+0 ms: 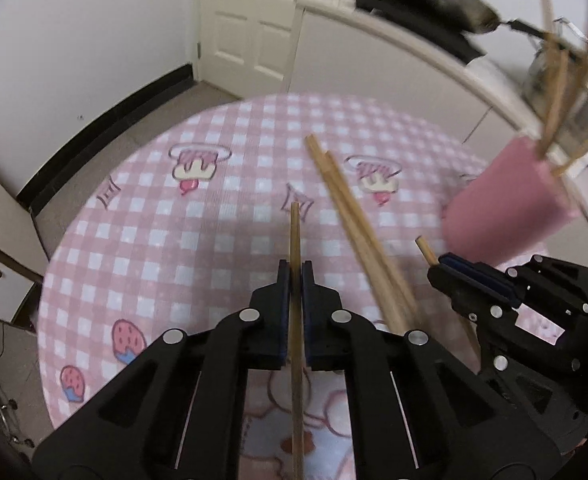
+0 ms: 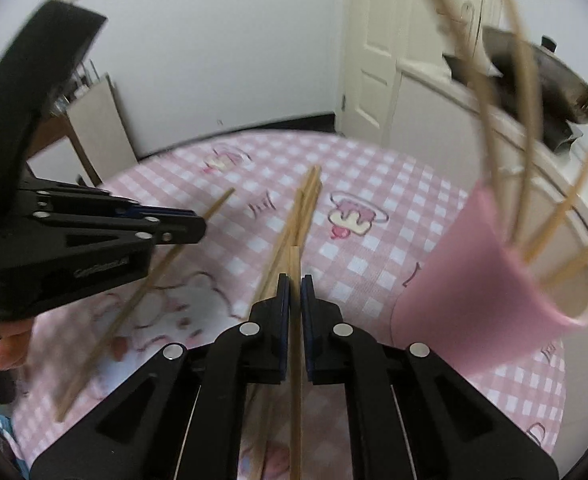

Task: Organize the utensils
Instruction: 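Lift both held chopsticks upright and carry both tools over the pink cup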

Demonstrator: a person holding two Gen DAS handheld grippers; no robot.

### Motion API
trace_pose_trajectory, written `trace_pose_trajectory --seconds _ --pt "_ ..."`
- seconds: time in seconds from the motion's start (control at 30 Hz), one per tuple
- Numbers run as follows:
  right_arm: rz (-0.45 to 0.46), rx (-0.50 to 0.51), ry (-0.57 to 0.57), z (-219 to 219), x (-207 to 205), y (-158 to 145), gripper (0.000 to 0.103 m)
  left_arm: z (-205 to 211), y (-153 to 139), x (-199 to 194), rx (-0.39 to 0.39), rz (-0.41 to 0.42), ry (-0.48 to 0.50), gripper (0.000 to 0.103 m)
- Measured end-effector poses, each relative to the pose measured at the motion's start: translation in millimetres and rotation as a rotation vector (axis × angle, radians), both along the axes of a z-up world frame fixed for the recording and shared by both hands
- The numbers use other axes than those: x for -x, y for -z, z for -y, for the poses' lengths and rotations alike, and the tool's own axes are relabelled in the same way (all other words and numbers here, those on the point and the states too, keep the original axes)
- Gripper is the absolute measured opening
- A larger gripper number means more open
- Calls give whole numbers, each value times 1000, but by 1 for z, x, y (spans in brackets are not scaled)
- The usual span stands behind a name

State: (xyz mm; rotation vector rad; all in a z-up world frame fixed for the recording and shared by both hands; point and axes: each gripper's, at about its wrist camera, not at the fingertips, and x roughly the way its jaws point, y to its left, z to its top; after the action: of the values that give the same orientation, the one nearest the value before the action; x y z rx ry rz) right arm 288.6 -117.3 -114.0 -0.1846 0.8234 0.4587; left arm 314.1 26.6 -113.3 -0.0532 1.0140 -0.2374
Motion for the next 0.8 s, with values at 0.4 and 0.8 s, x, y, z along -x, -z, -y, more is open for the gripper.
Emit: trace_pose_trajectory --seconds 0.4,0.8 --pt "275 -145 -23 26 74 -107 5 10 -115 80 113 287 64 5" --pt "583 -189 73 61 110 -181 4 41 -193 128 225 584 79 5"
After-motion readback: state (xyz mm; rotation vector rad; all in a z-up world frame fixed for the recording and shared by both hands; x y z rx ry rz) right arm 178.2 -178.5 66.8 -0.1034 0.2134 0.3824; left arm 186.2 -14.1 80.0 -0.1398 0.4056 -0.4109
